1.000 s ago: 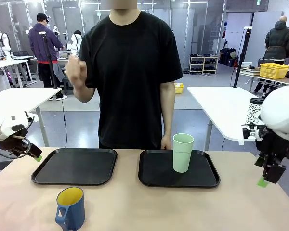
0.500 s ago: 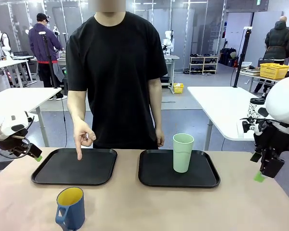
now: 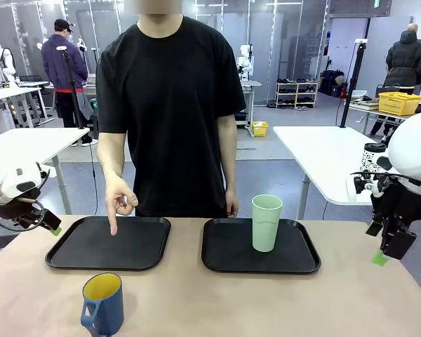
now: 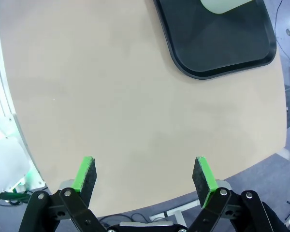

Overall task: Sort and store the cups by type.
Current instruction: Pick up the Handle plastic cup and place it into the empty Flat Tray.

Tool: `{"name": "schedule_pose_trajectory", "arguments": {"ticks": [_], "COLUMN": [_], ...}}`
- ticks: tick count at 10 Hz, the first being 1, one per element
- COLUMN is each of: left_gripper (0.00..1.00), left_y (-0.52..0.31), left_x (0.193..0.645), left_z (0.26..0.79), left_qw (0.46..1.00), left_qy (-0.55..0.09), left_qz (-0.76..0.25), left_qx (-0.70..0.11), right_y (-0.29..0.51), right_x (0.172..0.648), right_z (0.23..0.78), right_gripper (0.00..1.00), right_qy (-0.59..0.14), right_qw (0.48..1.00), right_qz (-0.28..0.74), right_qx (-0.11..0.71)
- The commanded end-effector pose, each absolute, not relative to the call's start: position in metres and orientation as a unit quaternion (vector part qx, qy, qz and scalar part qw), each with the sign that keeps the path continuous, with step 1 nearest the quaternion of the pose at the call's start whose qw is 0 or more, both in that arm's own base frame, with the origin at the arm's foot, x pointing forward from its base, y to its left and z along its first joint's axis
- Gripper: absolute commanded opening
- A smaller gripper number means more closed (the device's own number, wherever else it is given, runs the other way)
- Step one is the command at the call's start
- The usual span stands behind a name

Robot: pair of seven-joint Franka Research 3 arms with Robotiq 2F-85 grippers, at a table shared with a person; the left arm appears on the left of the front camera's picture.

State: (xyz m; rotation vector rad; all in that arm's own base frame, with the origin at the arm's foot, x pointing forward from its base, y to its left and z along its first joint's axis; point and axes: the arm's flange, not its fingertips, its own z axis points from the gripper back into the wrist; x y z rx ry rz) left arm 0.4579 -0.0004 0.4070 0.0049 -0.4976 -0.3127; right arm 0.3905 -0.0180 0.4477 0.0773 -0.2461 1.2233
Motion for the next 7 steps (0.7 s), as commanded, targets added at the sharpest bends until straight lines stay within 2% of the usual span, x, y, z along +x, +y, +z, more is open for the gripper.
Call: {"name": "schedule_pose_trajectory", "arguments": {"ticks": [1,4,7], "left_gripper": [1.0,1.0,1.0], "left_y": [0.002,0.011,0.009], "left_x": [0.457,0.461,0.438], "left_z": [0.409,0.426,0.449], "left_qw": [0.956,0.95,0.883], "left_qy": [-0.247,-0.231,-0.182], "left_qz": [-0.156,-0.21,-0.425], "left_qx": [0.002,0.026,0.077], "right_y": [-0.017,-0.017,-0.017], "right_x": [0.388,0.388,0.388], "right_z": [0.448,0.448,0.448], "right_gripper": [1.0,1.0,1.0], "right_qy": [-0.111,-0.111,-0.111], "right_qw": [0.817,0.817,0.817], "right_qz": [0.565,0.565,0.565], "right_qx": [0.032,0.032,0.032]}}
